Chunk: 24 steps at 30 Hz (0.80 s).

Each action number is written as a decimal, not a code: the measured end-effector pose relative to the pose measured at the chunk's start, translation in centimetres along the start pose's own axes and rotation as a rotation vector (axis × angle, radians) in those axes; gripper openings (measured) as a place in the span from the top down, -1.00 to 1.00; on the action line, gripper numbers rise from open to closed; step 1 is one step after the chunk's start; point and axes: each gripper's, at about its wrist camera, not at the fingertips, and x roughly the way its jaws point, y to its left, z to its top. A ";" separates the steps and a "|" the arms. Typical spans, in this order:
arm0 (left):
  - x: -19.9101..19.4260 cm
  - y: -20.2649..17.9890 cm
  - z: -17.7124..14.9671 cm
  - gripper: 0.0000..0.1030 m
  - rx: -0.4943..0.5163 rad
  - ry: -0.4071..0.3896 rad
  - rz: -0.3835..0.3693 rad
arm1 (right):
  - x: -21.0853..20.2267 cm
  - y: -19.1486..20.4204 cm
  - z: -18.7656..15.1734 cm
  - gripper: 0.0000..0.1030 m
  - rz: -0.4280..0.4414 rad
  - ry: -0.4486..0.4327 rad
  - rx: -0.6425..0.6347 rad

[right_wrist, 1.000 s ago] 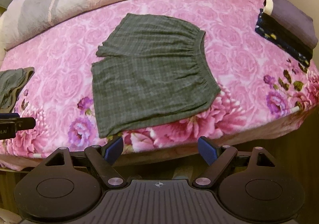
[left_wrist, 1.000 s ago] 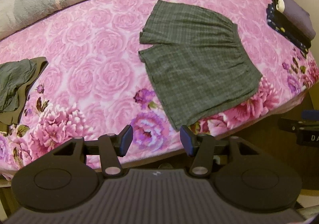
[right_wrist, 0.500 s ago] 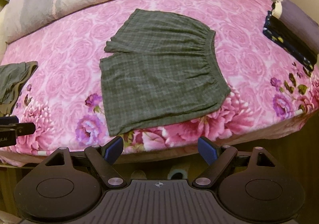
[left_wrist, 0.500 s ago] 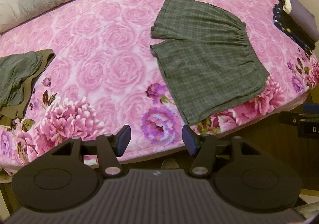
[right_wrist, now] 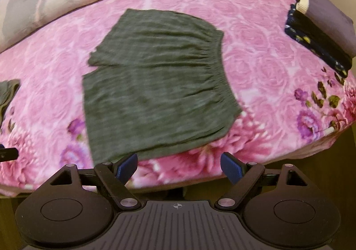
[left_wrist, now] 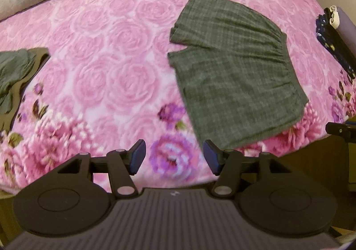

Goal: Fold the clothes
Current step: 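Move both open grippers down toward the shorts' waistband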

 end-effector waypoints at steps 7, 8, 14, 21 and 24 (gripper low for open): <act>4.4 -3.1 5.1 0.00 0.030 0.023 -0.013 | 4.2 -5.5 5.3 -0.64 -0.002 0.041 0.014; 5.0 -3.5 5.9 0.00 0.035 0.019 -0.013 | 4.8 -6.3 6.1 -0.64 0.002 0.042 0.012; 9.4 -4.6 10.5 0.05 0.061 -0.021 -0.036 | 9.2 -9.8 11.1 -0.64 0.014 0.050 -0.044; 15.3 -4.3 17.8 0.20 0.154 -0.088 -0.089 | 15.8 -11.4 17.5 -0.64 0.059 0.011 -0.126; 17.6 -3.9 21.6 0.20 0.214 -0.142 -0.138 | 18.4 -11.7 20.9 -0.63 0.077 -0.033 -0.148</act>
